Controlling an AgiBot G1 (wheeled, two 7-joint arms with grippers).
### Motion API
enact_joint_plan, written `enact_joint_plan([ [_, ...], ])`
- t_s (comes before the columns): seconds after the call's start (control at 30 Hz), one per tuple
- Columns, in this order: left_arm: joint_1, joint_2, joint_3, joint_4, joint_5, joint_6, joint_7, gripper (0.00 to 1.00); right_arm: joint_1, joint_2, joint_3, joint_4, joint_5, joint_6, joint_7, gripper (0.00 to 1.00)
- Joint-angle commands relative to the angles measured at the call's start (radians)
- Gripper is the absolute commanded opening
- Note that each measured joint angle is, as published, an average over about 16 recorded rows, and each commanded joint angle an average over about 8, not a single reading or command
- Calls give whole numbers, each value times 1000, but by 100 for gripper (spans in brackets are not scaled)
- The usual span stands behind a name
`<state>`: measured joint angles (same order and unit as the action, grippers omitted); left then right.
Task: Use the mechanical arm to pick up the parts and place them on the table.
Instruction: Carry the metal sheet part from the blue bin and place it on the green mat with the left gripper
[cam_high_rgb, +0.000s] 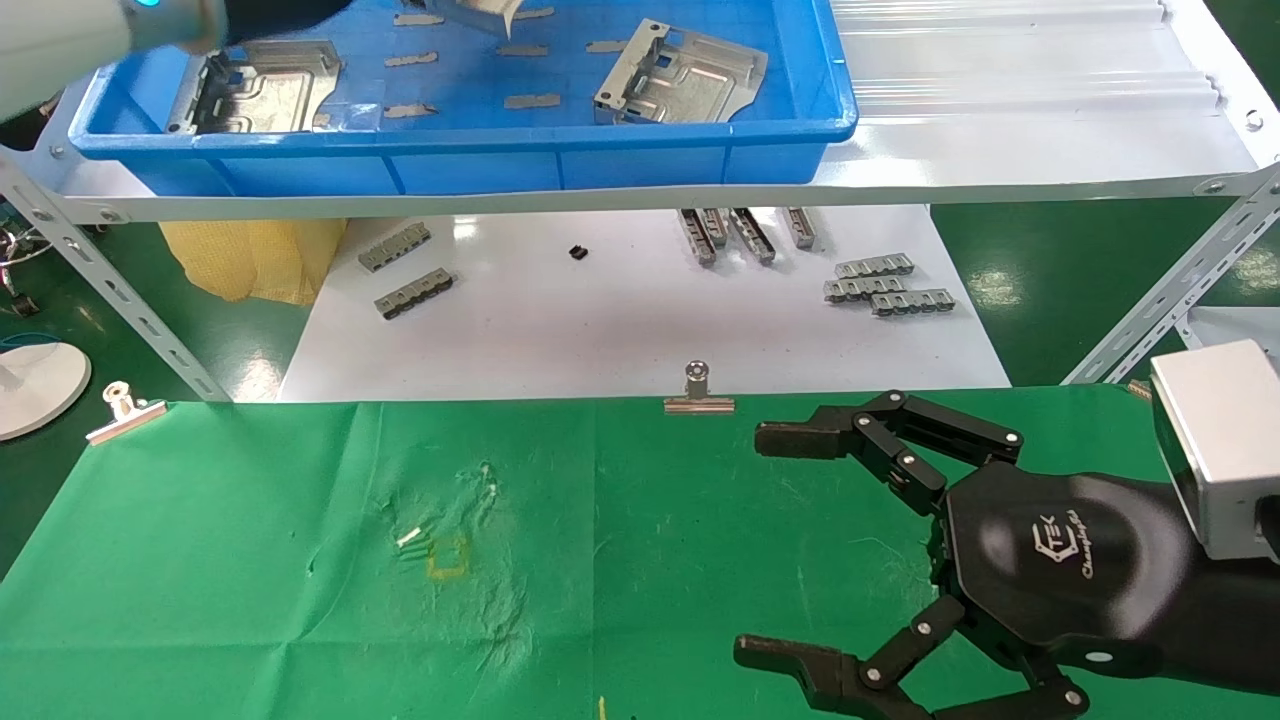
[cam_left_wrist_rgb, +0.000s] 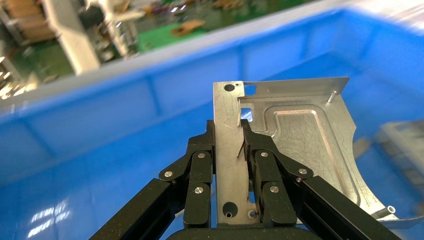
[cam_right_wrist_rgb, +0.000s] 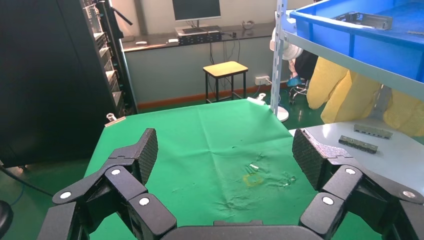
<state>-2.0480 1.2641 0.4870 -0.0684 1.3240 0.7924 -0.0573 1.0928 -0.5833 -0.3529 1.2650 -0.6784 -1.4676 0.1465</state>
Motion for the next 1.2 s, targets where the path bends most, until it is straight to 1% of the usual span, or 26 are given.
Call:
enact_joint_plan([
  [0.03,-3,-15,-12,-16,-18,38,22,0,0,0,0,0,0,0,0,100],
  [0.2,9,-84,-39,-41,-62,214,109,0,0,0,0,0,0,0,0,100],
  [0.43,33,-191,-75,-60,-124,508,219,0,0,0,0,0,0,0,0,100],
  [0.57,53,-244,-82,-71,-144,681,274,0,0,0,0,0,0,0,0,100],
  [0.67,83,-282,-77,-109,-160,774,311,0,0,0,0,0,0,0,0,100],
  [0.73,119,-309,-66,-163,-178,806,328,0,0,0,0,0,0,0,0,100],
  [0.83,198,-360,-32,-289,-226,818,336,0,0,0,0,0,0,0,0,100],
  [1.0,352,-455,63,-501,-316,812,335,0,0,0,0,0,0,0,0,100],
  [1.1,410,-483,130,-555,-322,802,363,0,0,0,0,0,0,0,0,100],
  [1.2,434,-477,191,-552,-284,790,424,0,0,0,0,0,0,0,0,100],
])
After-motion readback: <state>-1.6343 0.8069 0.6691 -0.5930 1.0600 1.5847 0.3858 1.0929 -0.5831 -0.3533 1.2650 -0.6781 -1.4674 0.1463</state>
